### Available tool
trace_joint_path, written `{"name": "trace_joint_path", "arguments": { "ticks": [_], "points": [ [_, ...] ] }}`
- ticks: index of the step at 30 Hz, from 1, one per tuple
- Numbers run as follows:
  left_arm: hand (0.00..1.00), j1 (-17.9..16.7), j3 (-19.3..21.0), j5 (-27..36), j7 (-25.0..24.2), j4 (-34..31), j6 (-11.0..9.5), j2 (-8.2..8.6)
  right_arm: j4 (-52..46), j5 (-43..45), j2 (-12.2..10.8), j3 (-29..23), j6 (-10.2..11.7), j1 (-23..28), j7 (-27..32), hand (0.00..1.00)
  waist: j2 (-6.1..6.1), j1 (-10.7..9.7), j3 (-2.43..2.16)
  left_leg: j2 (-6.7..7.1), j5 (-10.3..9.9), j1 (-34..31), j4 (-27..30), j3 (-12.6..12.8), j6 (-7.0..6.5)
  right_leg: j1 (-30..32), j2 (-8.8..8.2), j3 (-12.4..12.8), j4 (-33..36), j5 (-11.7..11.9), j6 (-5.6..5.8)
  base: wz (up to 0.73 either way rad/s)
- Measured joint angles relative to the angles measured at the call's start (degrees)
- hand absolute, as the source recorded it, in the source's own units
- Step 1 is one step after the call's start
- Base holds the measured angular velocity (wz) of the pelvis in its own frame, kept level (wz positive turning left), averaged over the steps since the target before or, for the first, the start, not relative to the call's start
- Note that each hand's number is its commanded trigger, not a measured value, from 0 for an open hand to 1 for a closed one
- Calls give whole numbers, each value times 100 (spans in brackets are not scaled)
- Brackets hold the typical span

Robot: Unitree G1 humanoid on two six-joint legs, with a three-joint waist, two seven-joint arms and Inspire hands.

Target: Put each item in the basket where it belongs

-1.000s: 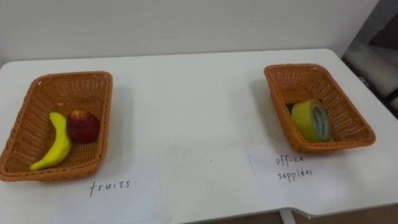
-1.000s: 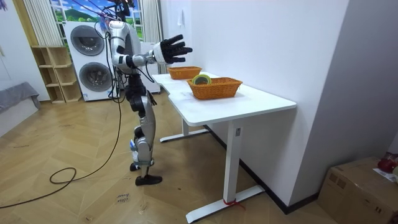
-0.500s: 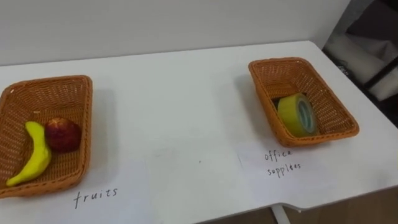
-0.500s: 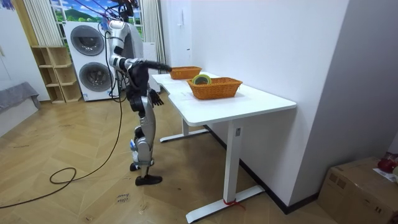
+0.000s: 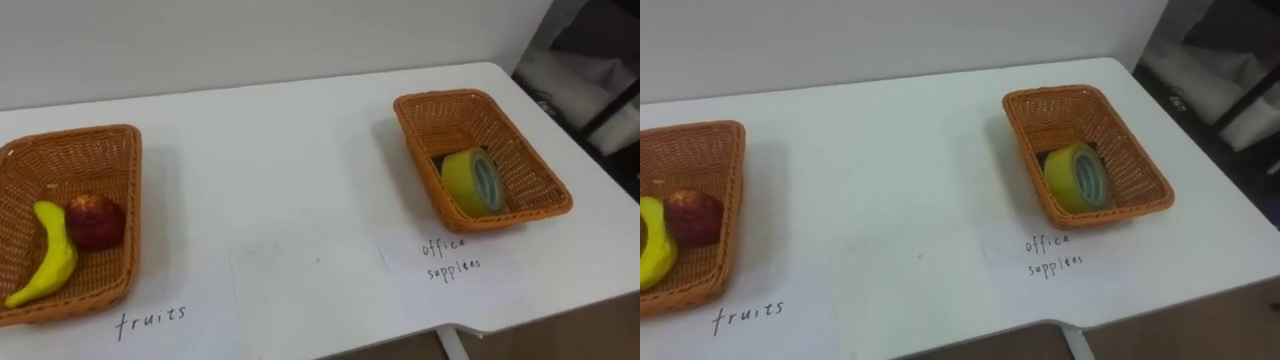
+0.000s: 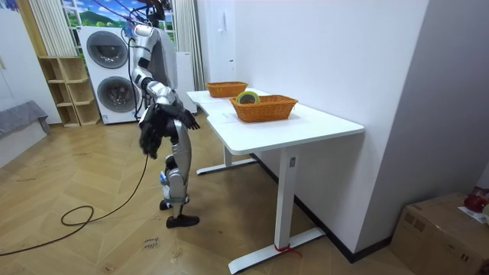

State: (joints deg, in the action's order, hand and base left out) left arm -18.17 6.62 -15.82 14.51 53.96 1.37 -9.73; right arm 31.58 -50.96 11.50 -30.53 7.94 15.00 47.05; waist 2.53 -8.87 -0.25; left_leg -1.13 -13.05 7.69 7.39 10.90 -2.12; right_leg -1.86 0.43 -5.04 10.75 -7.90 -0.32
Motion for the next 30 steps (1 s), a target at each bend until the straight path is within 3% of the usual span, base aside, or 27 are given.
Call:
{"name": "trace_joint_path", "arguments": {
  "ticks": [4,9,11,14,18,22,30],
  "points": [
    [0,56,-4,-3,-18,6,-21,63,1017,486,-249,542,2,108,-244,0,-64,123,-12,7,-4,14,36,-4,3,-10,-2,23,-4,-27,-2,0],
    [0,99,-2,-4,-16,307,-143,96,1931,701,-303,1211,-25,124,-842,0,-170,284,14,10,-28,104,30,1,9,-25,-1,33,5,-86,5,-1],
    [0,69,-1,-9,-14,378,-152,158,2292,1206,-336,1474,-49,68,-1254,0,-188,326,14,9,-30,100,25,-9,13,-26,4,30,-4,-86,5,0],
    [0,16,-4,-61,-11,392,-152,218,2509,1908,-367,1802,-51,29,-1742,0,-189,346,15,4,-30,98,25,-12,13,-35,3,-8,-3,-86,4,0],
    [0,128,-118,-60,23,528,-176,228,2929,3003,-369,2483,-124,-111,-2492,0,-182,571,19,-1,-36,107,15,-12,20,-54,8,3,-12,-85,4,0],
    [0,213,-123,-66,12,624,-199,232,3095,3879,-436,2755,-177,-252,-2966,0,-190,693,25,-8,-54,118,17,-31,20,-119,13,-8,-26,-86,4,2],
    [0,230,-356,-73,8,794,-122,233,3112,4599,-456,3151,-301,-330,-3545,0,-187,786,50,1,-82,133,33,-216,14,-217,-15,-182,-124,-92,13,11]
  ]
}}
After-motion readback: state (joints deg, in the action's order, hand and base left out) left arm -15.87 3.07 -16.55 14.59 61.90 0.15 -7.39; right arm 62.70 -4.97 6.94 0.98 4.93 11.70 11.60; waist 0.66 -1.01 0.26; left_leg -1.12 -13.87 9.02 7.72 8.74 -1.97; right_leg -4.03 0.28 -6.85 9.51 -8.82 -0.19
